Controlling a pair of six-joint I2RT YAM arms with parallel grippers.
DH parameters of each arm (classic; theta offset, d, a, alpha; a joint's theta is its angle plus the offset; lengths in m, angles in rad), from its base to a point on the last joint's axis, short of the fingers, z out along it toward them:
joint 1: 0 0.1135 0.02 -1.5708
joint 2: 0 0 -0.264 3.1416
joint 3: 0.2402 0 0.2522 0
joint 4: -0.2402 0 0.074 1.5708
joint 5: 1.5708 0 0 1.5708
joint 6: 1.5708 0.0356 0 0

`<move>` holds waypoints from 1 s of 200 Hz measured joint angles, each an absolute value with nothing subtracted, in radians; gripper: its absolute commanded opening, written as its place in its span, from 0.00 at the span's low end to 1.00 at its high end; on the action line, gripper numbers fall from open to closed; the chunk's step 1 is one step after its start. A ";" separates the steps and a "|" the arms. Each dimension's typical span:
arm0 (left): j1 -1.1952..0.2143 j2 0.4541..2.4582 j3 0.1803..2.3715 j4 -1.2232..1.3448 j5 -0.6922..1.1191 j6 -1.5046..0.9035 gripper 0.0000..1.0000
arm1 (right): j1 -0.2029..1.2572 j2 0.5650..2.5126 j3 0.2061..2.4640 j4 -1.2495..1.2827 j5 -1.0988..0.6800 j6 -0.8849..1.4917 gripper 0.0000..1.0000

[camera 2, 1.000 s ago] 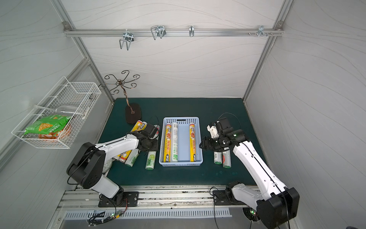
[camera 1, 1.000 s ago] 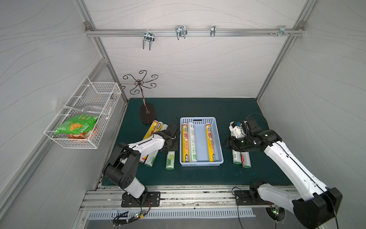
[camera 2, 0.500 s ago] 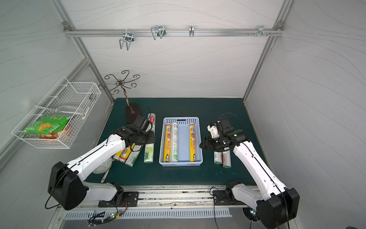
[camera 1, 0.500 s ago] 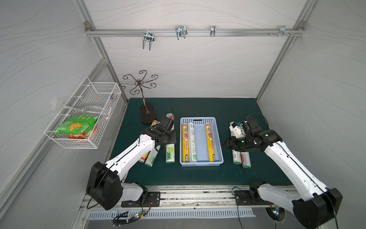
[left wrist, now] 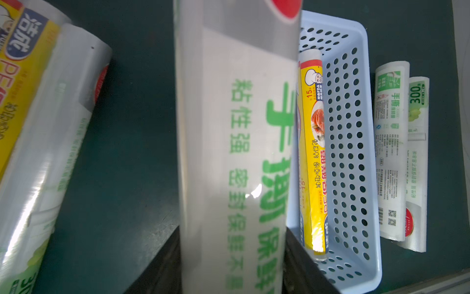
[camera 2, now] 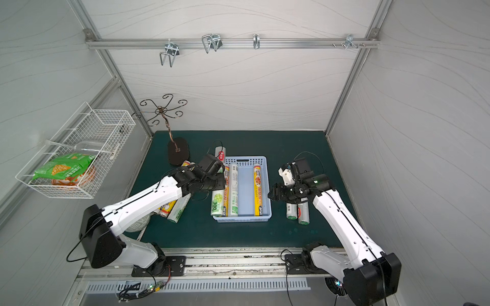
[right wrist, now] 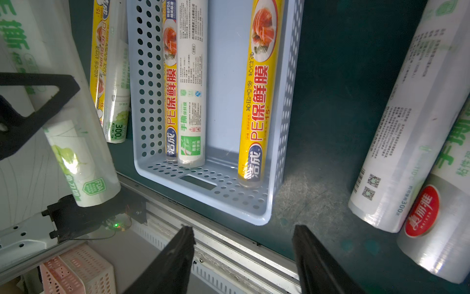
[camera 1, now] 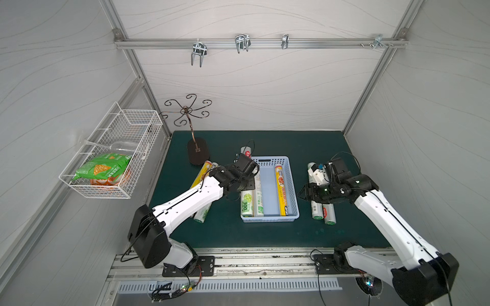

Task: Put the plastic wrap into the basket
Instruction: Place the plastic wrap in the basket.

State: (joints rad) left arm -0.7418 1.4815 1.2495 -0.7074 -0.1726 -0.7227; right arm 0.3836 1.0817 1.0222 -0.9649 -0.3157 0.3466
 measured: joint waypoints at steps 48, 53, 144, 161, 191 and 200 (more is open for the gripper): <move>-0.767 1.615 1.289 -0.647 -0.173 -0.765 0.26 | 0.367 1.071 1.012 -0.965 -0.315 0.340 0.67; -0.770 1.628 1.295 -0.644 -0.172 -0.769 0.26 | 0.364 1.070 1.010 -0.965 -0.315 0.340 0.67; -0.831 1.814 1.365 -0.555 -0.131 -0.820 0.26 | 0.328 1.064 0.974 -0.951 -0.316 0.361 0.67; -0.834 1.832 1.368 -0.547 -0.123 -0.826 0.26 | 0.327 1.059 0.967 -0.949 -0.318 0.372 0.67; -0.837 1.864 1.375 -0.531 -0.113 -0.833 0.26 | 0.327 1.056 0.965 -0.941 -0.319 0.378 0.67; -0.838 1.872 1.377 -0.529 -0.110 -0.834 0.26 | 0.327 1.056 0.965 -0.940 -0.319 0.378 0.67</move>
State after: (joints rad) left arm -0.8379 1.8717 1.3773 -0.5285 -0.1101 -0.8345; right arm 0.3267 1.0565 0.9653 -0.9398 -0.3187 0.3782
